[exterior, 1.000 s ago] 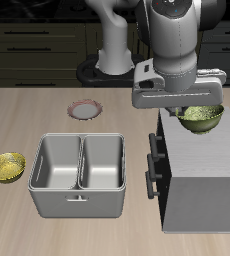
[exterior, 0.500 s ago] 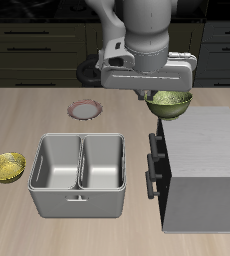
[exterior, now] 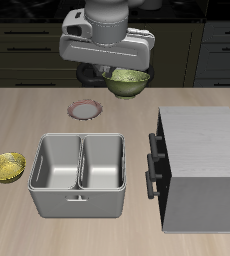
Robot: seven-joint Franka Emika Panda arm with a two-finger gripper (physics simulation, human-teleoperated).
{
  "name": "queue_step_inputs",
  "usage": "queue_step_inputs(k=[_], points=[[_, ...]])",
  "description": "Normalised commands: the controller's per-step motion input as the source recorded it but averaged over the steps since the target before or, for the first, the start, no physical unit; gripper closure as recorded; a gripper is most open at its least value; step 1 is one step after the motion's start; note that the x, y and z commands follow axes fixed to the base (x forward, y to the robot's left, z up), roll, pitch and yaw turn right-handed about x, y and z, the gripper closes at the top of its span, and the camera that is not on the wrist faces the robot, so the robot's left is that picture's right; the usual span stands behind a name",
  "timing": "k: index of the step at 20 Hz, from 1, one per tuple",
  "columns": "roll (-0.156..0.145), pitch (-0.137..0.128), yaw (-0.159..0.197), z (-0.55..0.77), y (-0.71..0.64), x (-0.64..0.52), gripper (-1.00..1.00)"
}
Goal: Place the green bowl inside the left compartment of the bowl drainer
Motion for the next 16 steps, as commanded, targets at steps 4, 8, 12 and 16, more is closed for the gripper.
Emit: queue_step_inputs(k=[4,8,12,16], points=[[-0.065,-0.037,0.048,-0.08,-0.62,-0.34,1.00],[-0.023,-0.007,0.005,-0.20,-0.26,-0.13,1.00],[0.037,0.003,0.043,-0.35,0.09,-0.03,1.00],[0.049,-0.028,-0.015,-0.03,0.11,0.12,1.00]])
